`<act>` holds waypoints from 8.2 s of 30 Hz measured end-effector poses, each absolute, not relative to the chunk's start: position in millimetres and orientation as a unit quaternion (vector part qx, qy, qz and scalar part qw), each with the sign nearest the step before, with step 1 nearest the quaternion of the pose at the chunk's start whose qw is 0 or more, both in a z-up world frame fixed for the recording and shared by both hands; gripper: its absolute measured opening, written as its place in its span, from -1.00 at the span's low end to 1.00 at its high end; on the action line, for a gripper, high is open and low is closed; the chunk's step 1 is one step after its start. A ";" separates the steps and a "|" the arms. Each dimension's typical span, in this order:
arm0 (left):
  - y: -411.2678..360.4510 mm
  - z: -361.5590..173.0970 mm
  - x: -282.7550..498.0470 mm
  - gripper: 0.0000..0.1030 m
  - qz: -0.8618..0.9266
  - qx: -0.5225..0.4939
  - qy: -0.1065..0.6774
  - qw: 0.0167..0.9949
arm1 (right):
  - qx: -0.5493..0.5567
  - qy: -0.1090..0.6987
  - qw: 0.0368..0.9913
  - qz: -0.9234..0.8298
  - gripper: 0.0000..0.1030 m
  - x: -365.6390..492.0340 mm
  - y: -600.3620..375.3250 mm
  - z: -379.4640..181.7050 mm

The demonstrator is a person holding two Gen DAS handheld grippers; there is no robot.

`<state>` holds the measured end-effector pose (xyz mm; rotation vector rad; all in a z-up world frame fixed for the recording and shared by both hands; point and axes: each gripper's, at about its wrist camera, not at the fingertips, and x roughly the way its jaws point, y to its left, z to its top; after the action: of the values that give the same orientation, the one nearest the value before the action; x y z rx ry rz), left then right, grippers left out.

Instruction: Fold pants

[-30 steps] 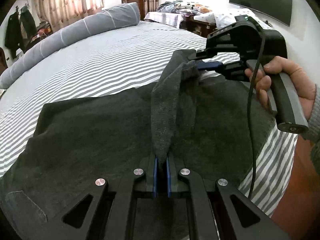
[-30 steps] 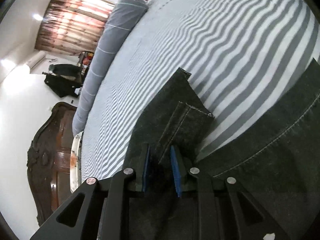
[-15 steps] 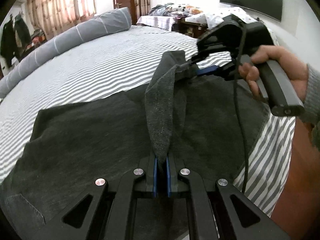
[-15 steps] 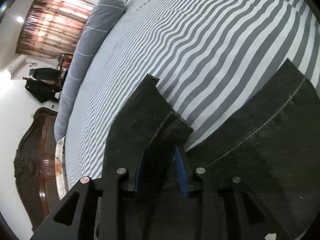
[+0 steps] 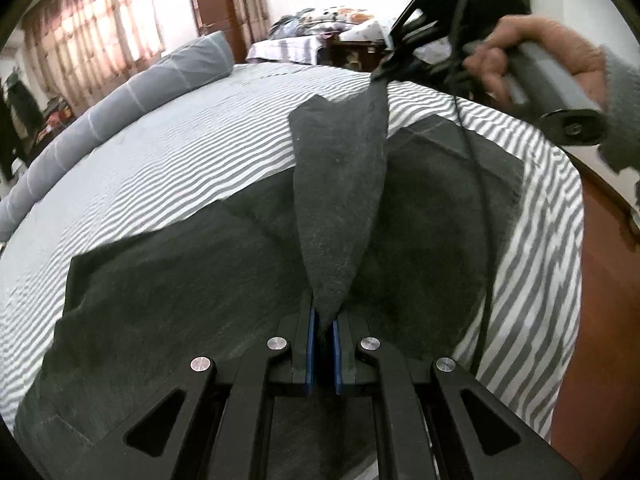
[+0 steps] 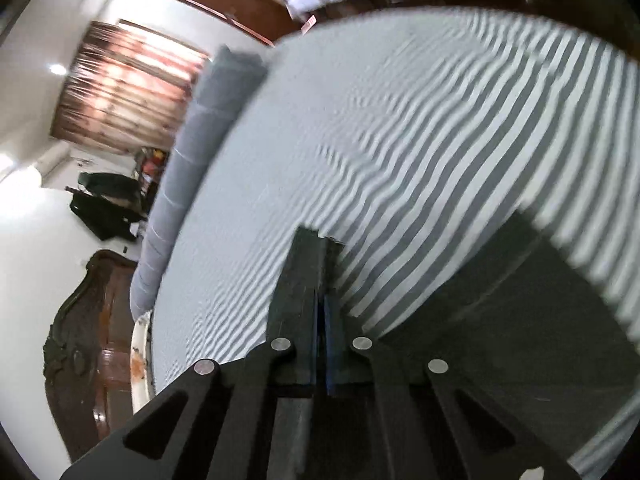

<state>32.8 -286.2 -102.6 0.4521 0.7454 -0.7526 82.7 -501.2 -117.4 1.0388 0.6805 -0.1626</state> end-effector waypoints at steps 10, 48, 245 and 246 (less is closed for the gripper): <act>-314.4 -113.6 -0.5 -0.86 -0.416 0.302 0.344 0.786 | 0.470 0.342 0.793 -0.183 -0.93 -25.3 -528.8 -152.7; -119.5 -35.3 88.6 0.16 -0.295 0.065 0.424 0.854 | 0.331 0.417 0.847 0.001 -0.32 65.8 -389.8 -59.0; -35.7 -115.7 117.7 0.44 -0.282 -0.207 0.594 0.724 | 0.432 0.437 0.781 0.114 0.00 -26.3 -258.1 -176.9; -38.4 -118.6 119.2 0.44 -0.281 -0.209 0.598 0.721 | 0.446 0.430 0.778 0.104 0.02 -28.5 -266.0 -180.4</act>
<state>119.2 -38.4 -118.6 -0.4615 1.3212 -0.6200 -28.5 -266.0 -180.4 0.9637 0.9303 0.2256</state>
